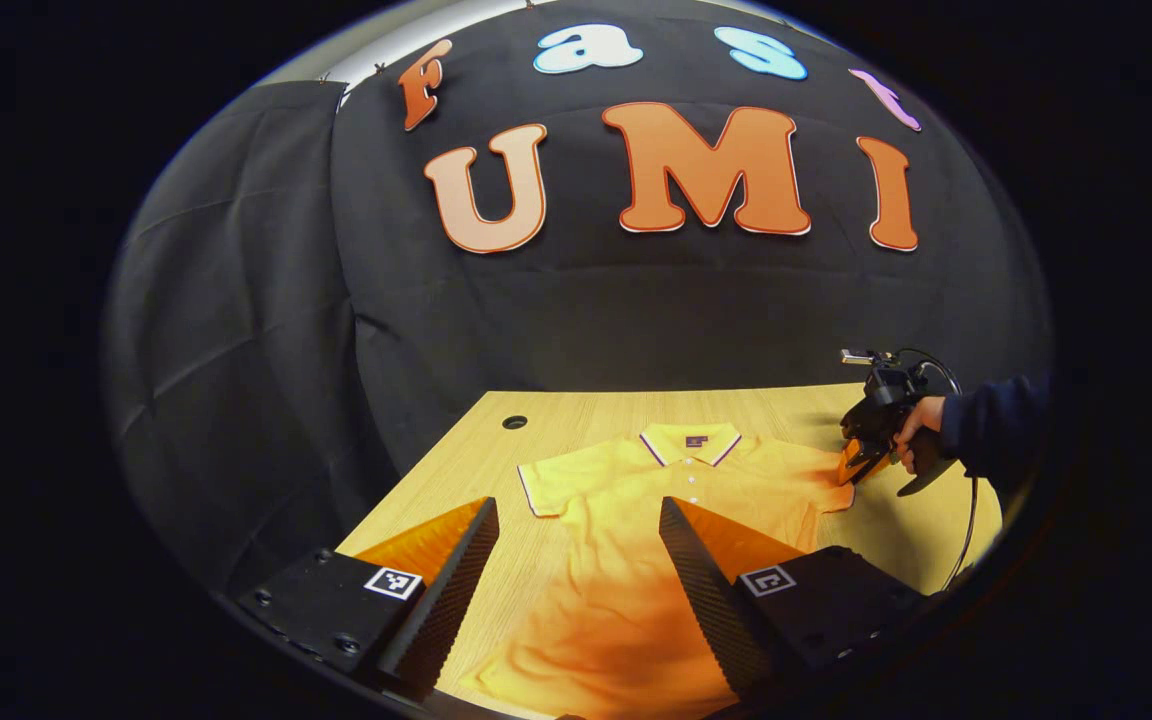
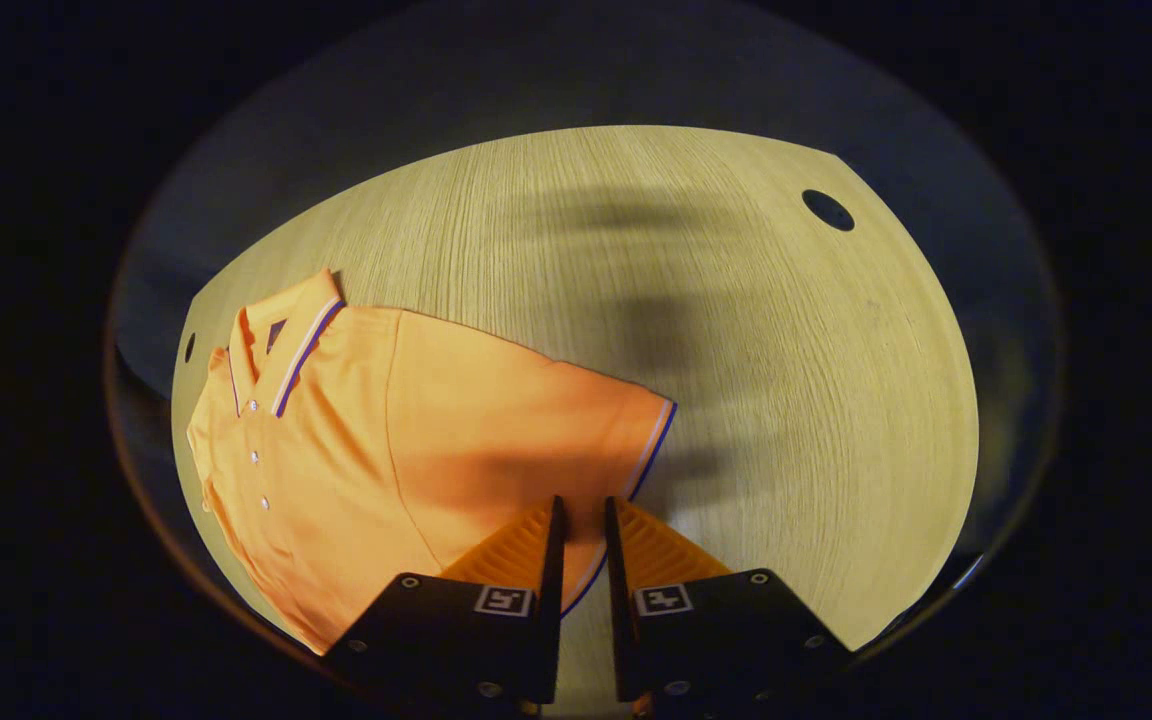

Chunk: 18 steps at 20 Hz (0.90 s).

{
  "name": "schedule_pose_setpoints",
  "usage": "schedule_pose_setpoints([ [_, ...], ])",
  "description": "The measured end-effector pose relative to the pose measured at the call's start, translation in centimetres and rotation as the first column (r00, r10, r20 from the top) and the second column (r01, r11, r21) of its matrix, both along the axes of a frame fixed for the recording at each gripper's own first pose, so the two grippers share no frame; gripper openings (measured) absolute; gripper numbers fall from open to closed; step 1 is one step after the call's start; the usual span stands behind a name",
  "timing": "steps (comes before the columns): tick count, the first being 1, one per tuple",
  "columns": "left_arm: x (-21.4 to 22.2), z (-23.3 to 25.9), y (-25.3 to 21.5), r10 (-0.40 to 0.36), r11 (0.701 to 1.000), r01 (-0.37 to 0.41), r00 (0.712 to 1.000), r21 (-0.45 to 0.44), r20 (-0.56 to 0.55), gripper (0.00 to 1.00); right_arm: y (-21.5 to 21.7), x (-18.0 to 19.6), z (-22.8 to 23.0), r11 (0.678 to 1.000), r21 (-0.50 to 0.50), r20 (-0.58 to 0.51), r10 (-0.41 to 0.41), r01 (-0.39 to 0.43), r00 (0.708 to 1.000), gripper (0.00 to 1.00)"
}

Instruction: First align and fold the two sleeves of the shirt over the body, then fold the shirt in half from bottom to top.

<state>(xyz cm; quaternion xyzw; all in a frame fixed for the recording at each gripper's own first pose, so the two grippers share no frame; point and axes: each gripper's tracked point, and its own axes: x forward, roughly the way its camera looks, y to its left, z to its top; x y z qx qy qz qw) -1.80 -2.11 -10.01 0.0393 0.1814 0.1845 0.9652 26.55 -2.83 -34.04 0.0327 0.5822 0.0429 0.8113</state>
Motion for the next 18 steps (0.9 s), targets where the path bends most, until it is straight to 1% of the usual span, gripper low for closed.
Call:
schedule_pose_setpoints([
  [1, 0.0, 0.2, -0.2, -0.005, 1.000, 0.005, 1.000, 0.002, 0.002, 0.99, 0.2, 0.3, 0.0, 1.000, 0.029, 0.005, 0.006, -0.006, 1.000, 0.19],
  [2, -0.3, 0.1, -0.2, -0.010, 1.000, 0.010, 1.000, 0.003, 0.002, 0.99, 0.6, 0.1, -0.1, 0.997, 0.071, -0.009, -0.008, 0.008, 1.000, 0.19],
  [3, -0.2, 0.1, -0.2, -0.013, 1.000, 0.013, 1.000, 0.006, 0.002, 0.99, 0.9, 0.0, 0.0, 0.995, 0.097, -0.019, -0.007, 0.008, 1.000, 0.07],
  [4, -0.2, 0.0, -0.2, -0.015, 1.000, 0.015, 1.000, 0.008, 0.000, 0.99, 1.4, 0.2, 0.4, 0.993, 0.121, -0.012, -0.008, 0.010, 1.000, 0.07],
  [6, -0.2, 0.0, -0.2, -0.017, 1.000, 0.017, 1.000, 0.008, 0.000, 0.99, 1.8, 1.0, 1.7, 0.990, 0.138, 0.036, -0.004, -0.001, 0.999, 0.07],
  [11, -0.4, -0.2, -0.2, -0.012, 1.000, 0.012, 1.000, 0.004, -0.007, 0.99, 4.4, 1.2, 4.5, 0.978, 0.203, 0.063, 0.025, -0.038, 0.998, 0.07],
  [15, -0.4, -0.4, -0.1, -0.002, 1.000, 0.002, 1.000, -0.004, -0.012, 0.99, 6.9, 1.4, 6.4, 0.966, 0.240, 0.086, 0.074, -0.093, 0.993, 0.07],
  [18, -0.5, -0.5, -0.1, 0.005, 1.000, -0.005, 1.000, -0.009, -0.016, 0.99, 9.2, 1.1, 7.3, 0.950, 0.283, 0.085, 0.115, -0.135, 0.990, 0.07],
])
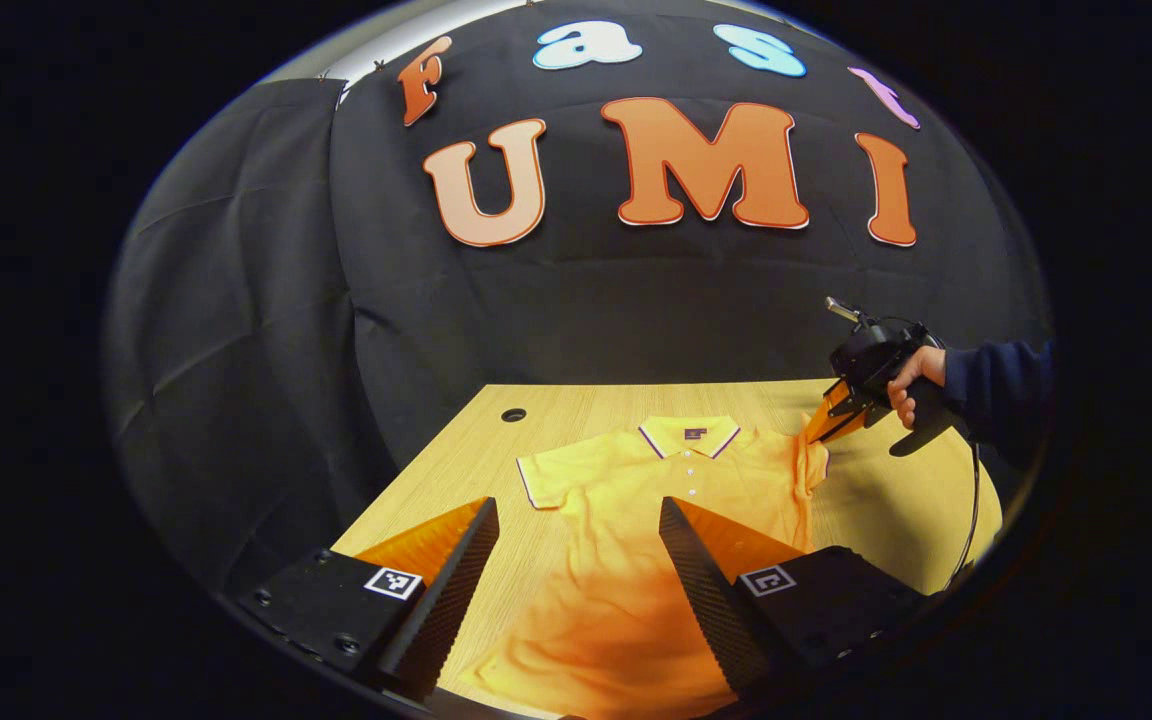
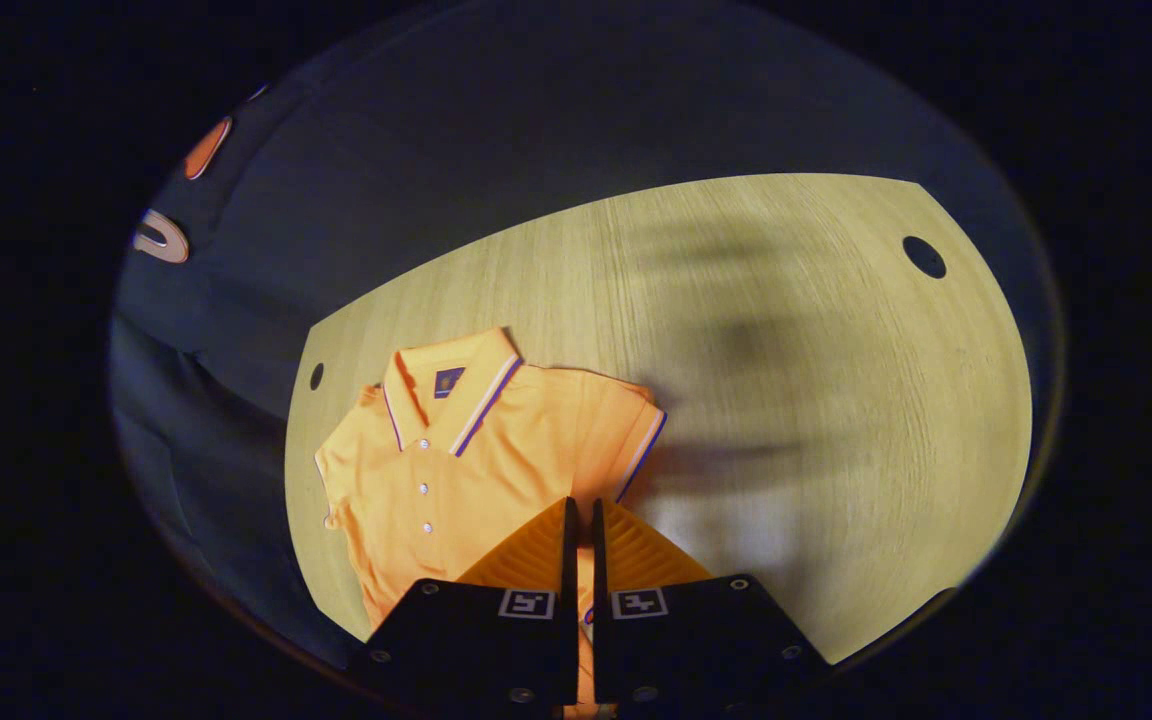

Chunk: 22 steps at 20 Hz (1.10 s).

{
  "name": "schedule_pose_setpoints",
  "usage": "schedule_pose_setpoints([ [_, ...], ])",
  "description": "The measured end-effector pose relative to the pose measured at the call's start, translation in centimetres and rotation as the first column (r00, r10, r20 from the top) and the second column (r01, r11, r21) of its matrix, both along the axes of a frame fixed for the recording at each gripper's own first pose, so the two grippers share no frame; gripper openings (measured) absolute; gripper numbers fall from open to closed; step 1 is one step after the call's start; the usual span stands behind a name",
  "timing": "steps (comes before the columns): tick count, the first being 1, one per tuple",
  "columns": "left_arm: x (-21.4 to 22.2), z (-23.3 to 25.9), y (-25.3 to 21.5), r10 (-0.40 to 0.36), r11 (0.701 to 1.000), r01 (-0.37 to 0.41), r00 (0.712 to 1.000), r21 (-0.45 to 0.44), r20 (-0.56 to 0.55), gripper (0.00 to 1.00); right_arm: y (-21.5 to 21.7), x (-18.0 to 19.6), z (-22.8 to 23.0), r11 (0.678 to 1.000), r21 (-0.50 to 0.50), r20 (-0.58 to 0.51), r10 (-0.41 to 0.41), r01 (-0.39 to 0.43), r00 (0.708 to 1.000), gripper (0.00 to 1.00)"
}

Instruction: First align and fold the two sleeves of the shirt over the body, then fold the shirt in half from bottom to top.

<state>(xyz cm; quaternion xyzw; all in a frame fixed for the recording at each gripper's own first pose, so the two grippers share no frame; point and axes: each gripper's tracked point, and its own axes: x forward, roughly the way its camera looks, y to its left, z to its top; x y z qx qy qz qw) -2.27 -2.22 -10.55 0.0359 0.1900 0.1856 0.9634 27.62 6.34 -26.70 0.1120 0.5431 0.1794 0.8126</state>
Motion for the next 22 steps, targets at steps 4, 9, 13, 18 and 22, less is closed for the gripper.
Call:
schedule_pose_setpoints([
  [4, -0.2, -0.4, 0.3, 0.033, 0.999, -0.033, 0.999, -0.010, -0.010, 0.99, 3.0, -0.6, 0.2, 0.998, 0.054, -0.004, 0.045, -0.044, 0.999, 0.07],
  [9, -1.7, -1.1, 1.1, 0.090, 0.996, -0.091, 0.996, -0.017, -0.013, 0.99, 5.3, -1.0, -0.2, 0.993, 0.105, -0.046, 0.058, -0.053, 0.997, 0.08],
  [13, -2.9, -1.2, 1.4, 0.126, 0.992, -0.127, 0.992, -0.014, -0.025, 0.99, 6.8, -1.3, -0.7, 0.988, 0.133, -0.055, 0.084, -0.076, 0.995, 0.23],
  [18, -2.6, -0.8, 2.4, 0.146, 0.988, -0.146, 0.989, -0.040, -0.012, 0.99, 6.3, -1.3, -0.4, 0.989, 0.118, -0.019, 0.094, -0.091, 0.995, 0.69],
  [22, -1.7, -0.9, 3.9, 0.157, 0.984, -0.158, 0.987, -0.078, -0.009, 0.99, 4.6, -1.0, 0.9, 0.992, 0.101, 0.059, 0.075, -0.081, 0.995, 0.86],
])
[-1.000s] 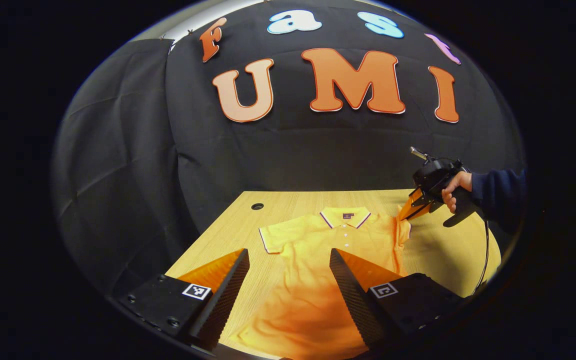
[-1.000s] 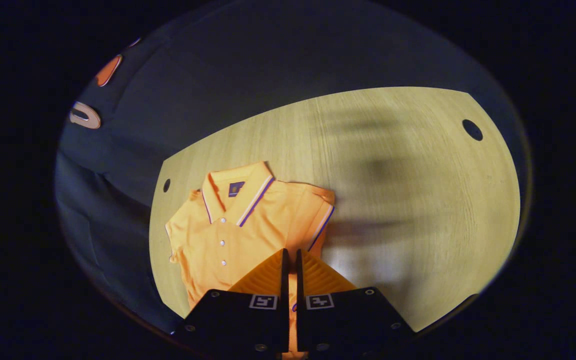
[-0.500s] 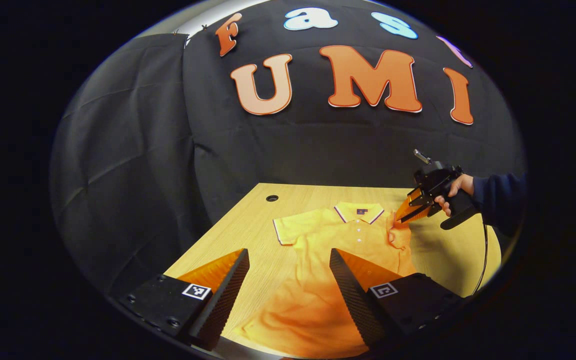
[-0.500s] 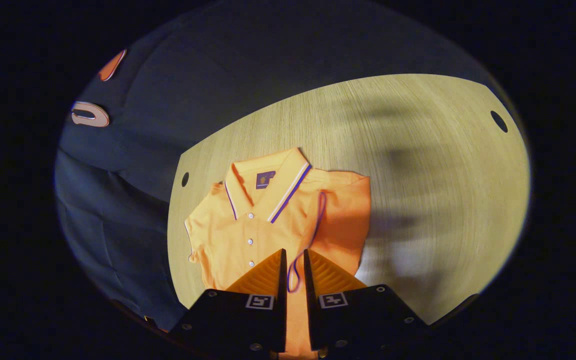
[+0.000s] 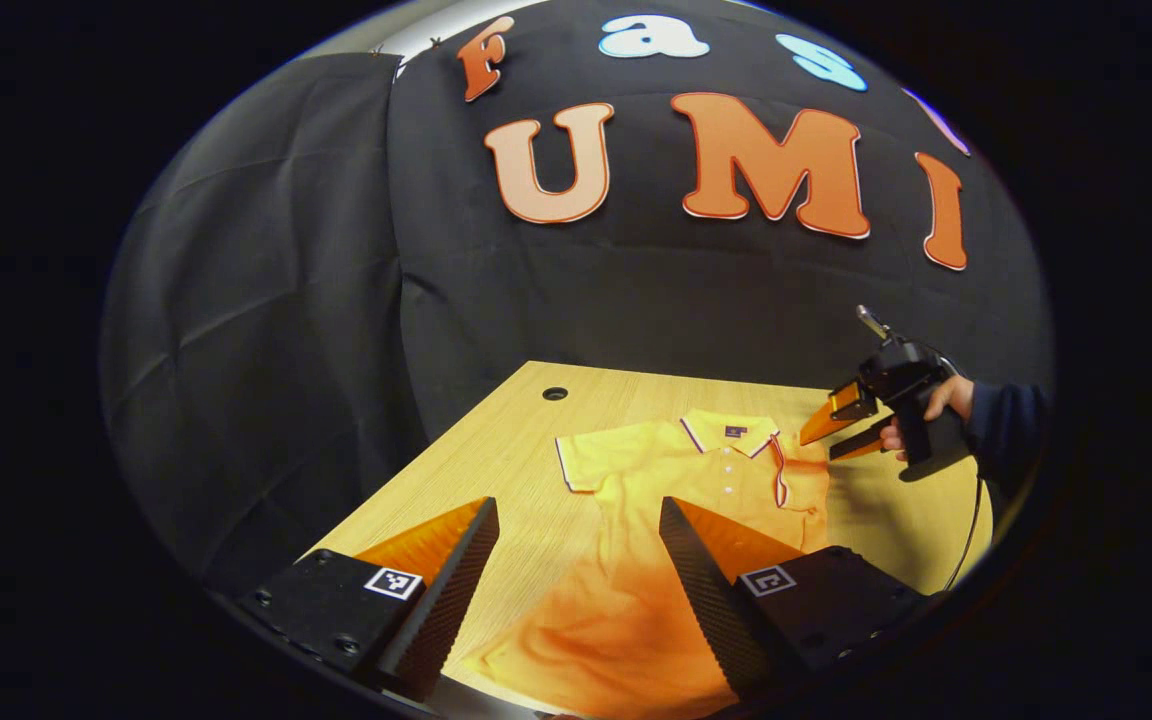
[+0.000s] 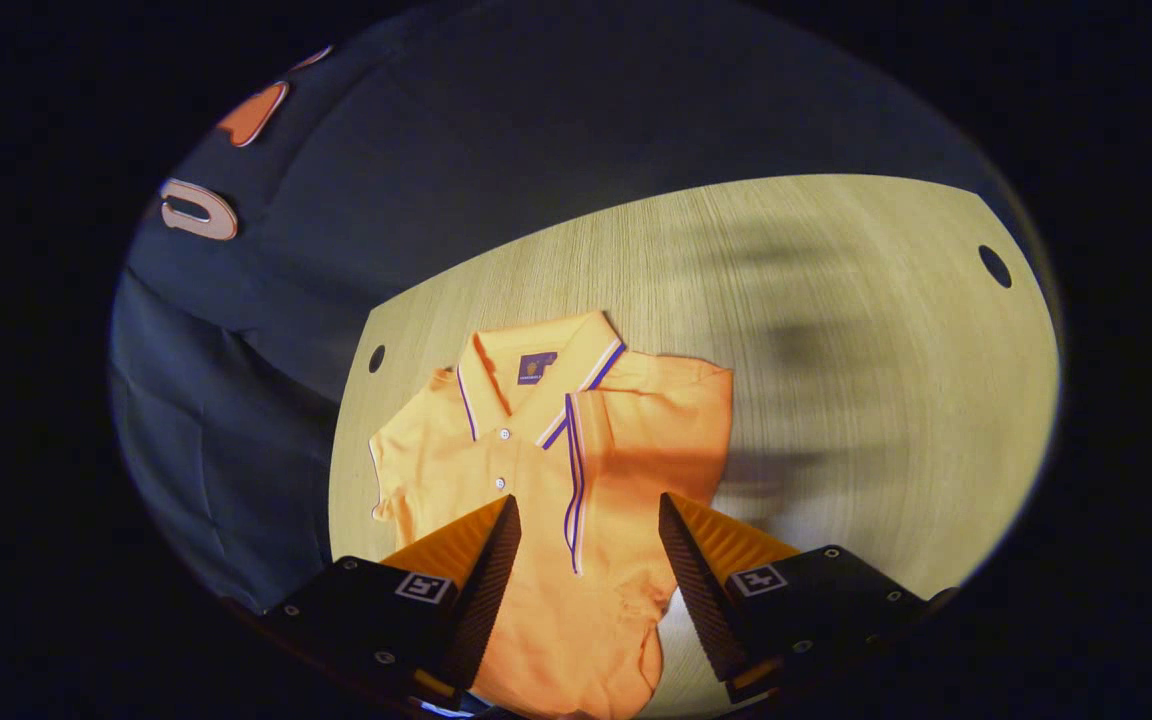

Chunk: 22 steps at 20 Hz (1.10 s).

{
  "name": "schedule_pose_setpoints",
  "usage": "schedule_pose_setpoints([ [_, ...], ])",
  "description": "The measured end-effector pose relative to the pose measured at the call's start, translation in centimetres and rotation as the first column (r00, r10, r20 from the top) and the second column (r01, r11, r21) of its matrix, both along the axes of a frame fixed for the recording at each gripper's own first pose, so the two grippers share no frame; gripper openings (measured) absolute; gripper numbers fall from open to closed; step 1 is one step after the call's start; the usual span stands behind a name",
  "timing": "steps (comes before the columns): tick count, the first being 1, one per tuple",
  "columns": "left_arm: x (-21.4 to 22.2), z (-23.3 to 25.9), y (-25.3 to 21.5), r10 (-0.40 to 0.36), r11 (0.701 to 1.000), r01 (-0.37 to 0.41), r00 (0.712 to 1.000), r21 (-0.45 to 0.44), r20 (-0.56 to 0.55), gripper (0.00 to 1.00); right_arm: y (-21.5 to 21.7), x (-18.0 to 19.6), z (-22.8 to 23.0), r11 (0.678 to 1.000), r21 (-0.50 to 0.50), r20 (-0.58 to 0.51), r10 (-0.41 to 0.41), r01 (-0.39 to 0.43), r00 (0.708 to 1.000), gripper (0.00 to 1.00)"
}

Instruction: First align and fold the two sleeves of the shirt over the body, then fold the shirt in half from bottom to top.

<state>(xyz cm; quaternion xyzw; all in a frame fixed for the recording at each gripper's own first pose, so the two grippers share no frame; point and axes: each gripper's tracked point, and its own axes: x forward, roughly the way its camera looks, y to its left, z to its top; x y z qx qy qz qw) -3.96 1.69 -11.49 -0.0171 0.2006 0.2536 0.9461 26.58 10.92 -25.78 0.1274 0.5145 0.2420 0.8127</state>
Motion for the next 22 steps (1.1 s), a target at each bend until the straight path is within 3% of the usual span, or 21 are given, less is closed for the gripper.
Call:
schedule_pose_setpoints([
  [5, 1.5, 0.1, 2.6, -0.028, 1.000, 0.028, 0.999, -0.004, 0.016, 0.99, -2.5, -1.6, 1.2, 0.997, 0.004, 0.037, -0.078, 0.078, 0.996, 0.87],
  [11, 5.7, -3.5, 6.1, -0.078, 0.986, 0.068, 0.995, -0.149, -0.062, 1.00, -5.8, -5.2, 2.0, 0.983, -0.017, 0.083, -0.183, 0.185, 0.980, 0.88],
  [22, 12.3, -8.7, 11.7, -0.179, 0.893, 0.046, 0.948, -0.447, -0.262, 0.99, -8.8, -11.4, 4.1, 0.921, -0.041, 0.218, -0.369, 0.387, 0.903, 0.96],
])
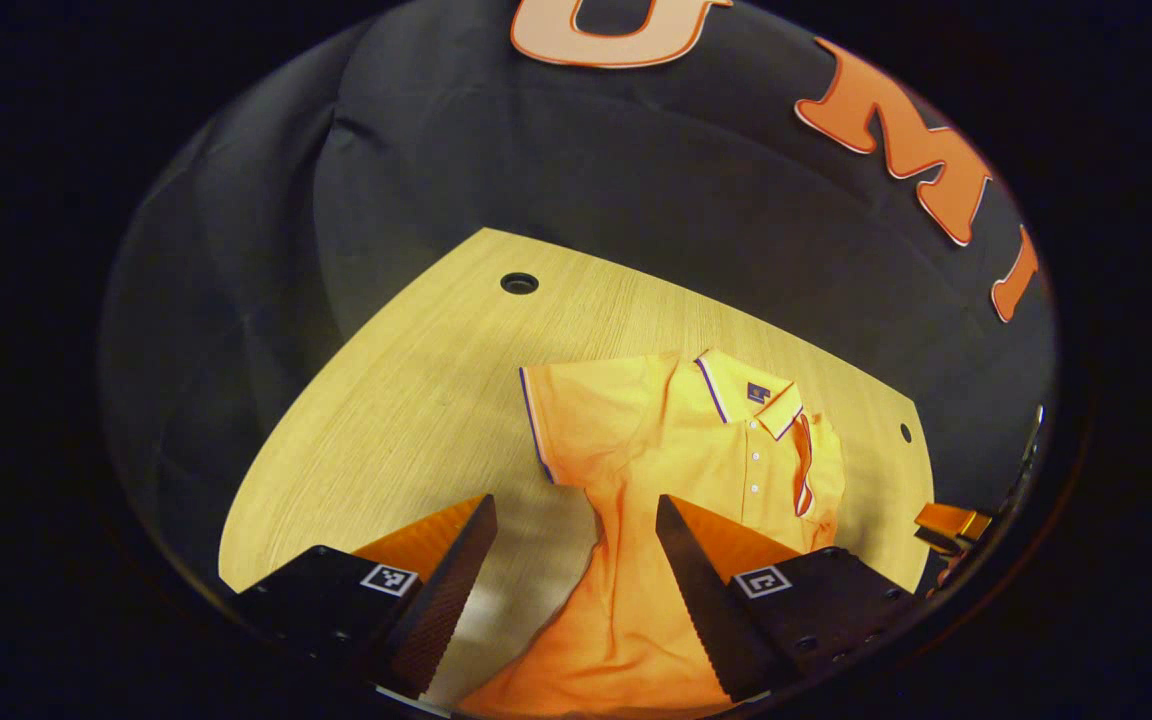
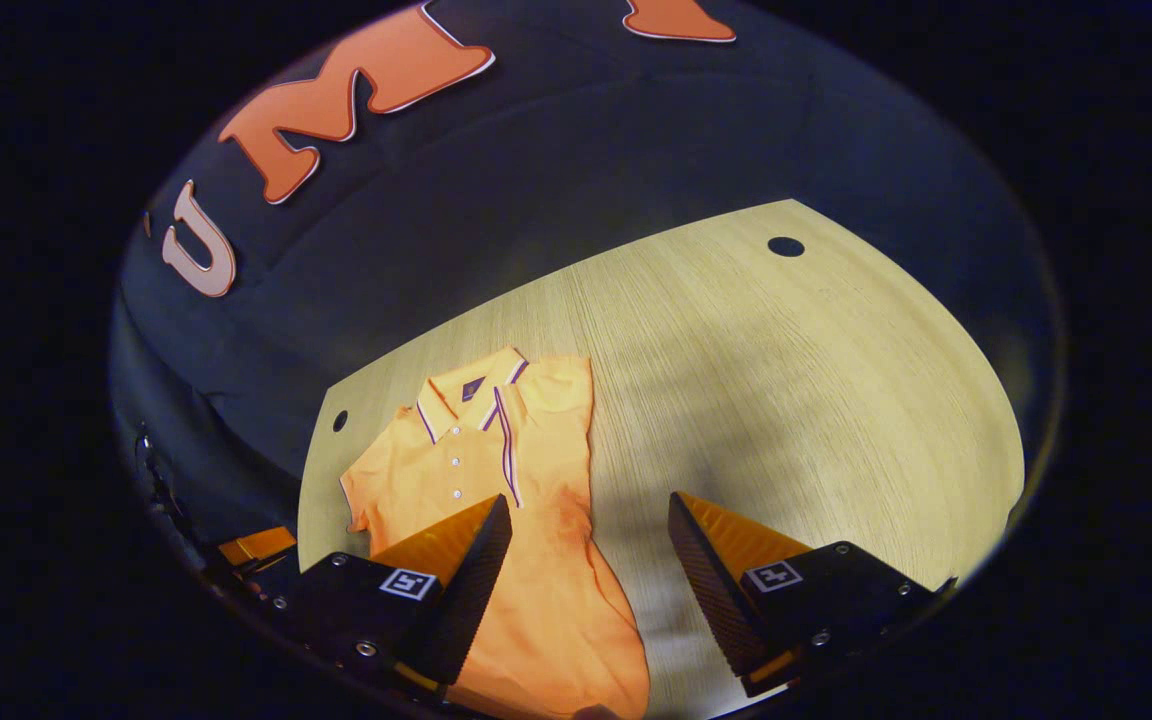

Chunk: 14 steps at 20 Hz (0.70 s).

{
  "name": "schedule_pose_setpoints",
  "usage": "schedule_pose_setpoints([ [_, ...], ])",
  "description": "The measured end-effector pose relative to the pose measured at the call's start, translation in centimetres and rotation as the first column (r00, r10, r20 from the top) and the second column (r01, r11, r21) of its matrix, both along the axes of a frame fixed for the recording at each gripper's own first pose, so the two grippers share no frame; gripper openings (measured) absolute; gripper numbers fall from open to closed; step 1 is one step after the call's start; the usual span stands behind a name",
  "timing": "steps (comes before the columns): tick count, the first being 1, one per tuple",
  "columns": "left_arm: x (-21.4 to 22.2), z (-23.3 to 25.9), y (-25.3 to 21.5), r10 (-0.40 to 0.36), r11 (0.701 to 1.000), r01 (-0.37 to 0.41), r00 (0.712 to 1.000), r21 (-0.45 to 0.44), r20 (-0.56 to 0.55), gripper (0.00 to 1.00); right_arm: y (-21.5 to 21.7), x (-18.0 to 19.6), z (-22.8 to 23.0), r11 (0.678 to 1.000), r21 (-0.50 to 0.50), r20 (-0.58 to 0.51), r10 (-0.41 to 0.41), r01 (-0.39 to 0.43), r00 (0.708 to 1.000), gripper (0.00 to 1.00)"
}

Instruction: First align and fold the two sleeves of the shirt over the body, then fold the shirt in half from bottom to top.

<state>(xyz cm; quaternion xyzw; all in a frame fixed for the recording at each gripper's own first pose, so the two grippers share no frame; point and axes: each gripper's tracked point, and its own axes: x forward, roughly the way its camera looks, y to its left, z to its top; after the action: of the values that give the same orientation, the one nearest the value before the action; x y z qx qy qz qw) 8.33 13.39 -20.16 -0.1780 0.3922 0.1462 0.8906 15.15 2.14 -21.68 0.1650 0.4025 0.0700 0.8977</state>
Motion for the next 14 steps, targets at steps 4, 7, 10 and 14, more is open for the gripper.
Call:
schedule_pose_setpoints([
  [4, 3.6, -2.6, 1.3, -0.017, 0.999, 0.013, 0.996, -0.043, -0.084, 0.98, 0.0, -2.1, 0.5, 0.998, -0.014, 0.030, -0.055, 0.055, 0.998, 0.96],
  [7, 6.0, -5.0, 2.2, -0.040, 0.998, 0.033, 0.989, -0.052, -0.144, 0.98, -0.1, -3.7, 1.1, 0.994, -0.034, 0.081, -0.100, 0.103, 0.992, 0.96],
  [10, 7.7, -7.3, 2.9, -0.060, 0.998, 0.051, 0.976, -0.048, -0.209, 0.98, -0.2, -5.1, 1.5, 0.985, -0.057, 0.124, -0.153, 0.161, 0.980, 0.96],
  [14, 8.7, -9.8, 3.7, -0.069, 0.998, 0.065, 0.953, -0.022, -0.293, 0.98, 0.0, -7.2, 1.8, 0.977, -0.073, 0.138, -0.188, 0.199, 0.973, 0.96],
])
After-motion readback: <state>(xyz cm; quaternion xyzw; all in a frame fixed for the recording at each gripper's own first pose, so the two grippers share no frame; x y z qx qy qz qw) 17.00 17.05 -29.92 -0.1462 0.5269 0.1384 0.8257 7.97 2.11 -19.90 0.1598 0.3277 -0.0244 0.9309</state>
